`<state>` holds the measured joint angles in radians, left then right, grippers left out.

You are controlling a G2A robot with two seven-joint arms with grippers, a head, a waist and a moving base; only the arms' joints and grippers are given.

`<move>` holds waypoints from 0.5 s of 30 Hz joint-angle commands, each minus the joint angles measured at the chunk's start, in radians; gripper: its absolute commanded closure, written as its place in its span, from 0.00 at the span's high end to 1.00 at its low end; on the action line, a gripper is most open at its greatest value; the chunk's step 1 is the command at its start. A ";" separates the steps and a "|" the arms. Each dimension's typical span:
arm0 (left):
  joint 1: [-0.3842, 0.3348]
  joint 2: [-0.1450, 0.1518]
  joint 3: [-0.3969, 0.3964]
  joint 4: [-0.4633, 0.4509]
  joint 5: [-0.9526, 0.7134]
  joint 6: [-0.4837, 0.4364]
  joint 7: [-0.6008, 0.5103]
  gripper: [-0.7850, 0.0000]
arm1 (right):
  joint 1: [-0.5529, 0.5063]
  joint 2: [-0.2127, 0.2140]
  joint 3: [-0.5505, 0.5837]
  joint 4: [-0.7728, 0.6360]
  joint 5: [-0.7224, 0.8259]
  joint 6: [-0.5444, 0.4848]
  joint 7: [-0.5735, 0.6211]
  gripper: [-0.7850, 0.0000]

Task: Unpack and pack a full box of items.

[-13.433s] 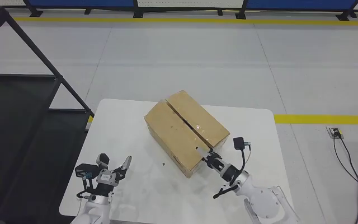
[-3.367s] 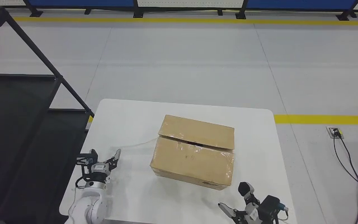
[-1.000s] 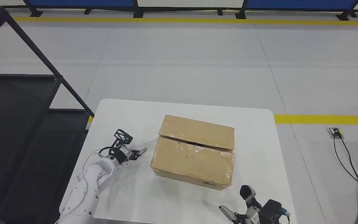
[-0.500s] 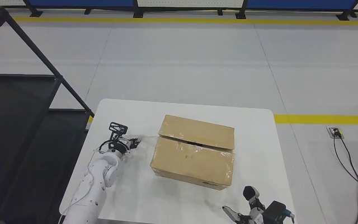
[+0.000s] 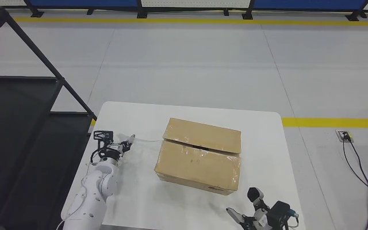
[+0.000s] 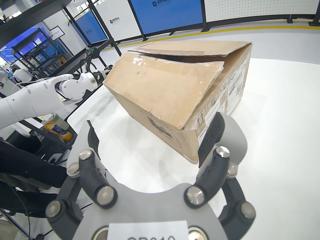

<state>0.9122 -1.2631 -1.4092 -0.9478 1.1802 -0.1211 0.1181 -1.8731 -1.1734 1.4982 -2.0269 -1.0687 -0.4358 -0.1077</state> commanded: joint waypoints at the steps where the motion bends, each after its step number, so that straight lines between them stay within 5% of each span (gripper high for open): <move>1: 0.011 0.002 -0.014 -0.003 -0.010 0.014 -0.002 1.00 | 0.006 0.000 -0.001 0.001 0.002 0.000 0.005 1.00; 15: 0.037 0.009 -0.047 -0.011 -0.056 0.013 -0.077 1.00 | 0.025 0.001 -0.015 0.001 0.002 -0.001 0.024 1.00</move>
<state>0.9494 -1.2542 -1.4564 -0.9586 1.1243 -0.1082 0.0416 -1.8477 -1.1727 1.4830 -2.0249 -1.0657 -0.4365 -0.0853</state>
